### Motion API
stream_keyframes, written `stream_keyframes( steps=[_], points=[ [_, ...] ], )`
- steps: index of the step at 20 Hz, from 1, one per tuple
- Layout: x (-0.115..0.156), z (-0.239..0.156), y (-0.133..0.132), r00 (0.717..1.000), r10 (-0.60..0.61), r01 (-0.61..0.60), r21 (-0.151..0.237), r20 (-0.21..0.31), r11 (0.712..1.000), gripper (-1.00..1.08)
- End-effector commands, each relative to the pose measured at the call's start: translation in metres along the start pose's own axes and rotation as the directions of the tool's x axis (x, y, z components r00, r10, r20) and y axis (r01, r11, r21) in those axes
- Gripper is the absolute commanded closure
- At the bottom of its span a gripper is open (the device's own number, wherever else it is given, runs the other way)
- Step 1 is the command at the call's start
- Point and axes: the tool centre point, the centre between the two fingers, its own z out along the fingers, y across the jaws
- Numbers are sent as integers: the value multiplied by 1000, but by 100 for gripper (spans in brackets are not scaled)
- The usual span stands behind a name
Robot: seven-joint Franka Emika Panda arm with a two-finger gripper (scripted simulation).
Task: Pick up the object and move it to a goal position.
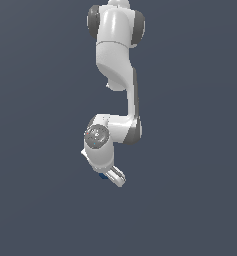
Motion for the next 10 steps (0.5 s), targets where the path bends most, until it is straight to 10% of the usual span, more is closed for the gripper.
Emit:
stream_keyframes(
  steps=[1,10],
  points=[
    [0,0,0,1000,0,0,0,0,1000,108],
    [-6,-25,3,1000,0,0,0,0,1000,108]
  ],
)
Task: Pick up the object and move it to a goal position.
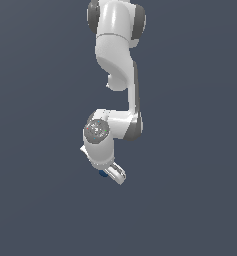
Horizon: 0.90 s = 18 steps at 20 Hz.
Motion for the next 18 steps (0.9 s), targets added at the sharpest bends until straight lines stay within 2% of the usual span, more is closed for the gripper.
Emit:
stream_keyframes(
  steps=[1,10,18],
  points=[
    [-2,-13,1,1000,0,0,1,-2,1000,108],
    [-15,-70,8,1000,0,0,2,-2,1000,108],
    [-18,-92,10,1000,0,0,2,-2,1000,108]
  ],
)
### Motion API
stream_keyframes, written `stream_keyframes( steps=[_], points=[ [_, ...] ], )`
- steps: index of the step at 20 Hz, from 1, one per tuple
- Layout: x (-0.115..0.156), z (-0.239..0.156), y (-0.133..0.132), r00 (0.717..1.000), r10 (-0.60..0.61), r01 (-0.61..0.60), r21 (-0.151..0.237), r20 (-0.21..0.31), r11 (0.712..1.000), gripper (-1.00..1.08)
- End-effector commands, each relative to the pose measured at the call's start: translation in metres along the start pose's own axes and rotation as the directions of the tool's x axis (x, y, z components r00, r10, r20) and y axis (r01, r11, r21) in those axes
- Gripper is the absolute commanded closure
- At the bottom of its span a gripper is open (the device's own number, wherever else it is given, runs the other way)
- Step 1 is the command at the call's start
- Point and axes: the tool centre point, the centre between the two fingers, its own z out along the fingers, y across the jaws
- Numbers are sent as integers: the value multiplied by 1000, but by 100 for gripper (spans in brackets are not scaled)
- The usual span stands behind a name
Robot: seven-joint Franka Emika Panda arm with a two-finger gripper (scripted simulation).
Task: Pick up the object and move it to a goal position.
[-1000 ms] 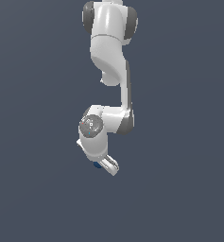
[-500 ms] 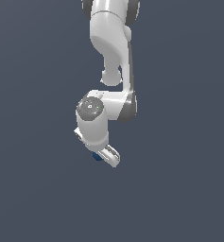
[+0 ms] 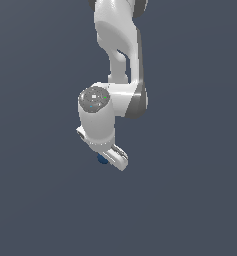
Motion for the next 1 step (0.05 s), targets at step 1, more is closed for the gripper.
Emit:
stream_keyframes(
  steps=[1],
  points=[
    [0,-3,0,1000,0,0,0,0,1000,108]
  ],
)
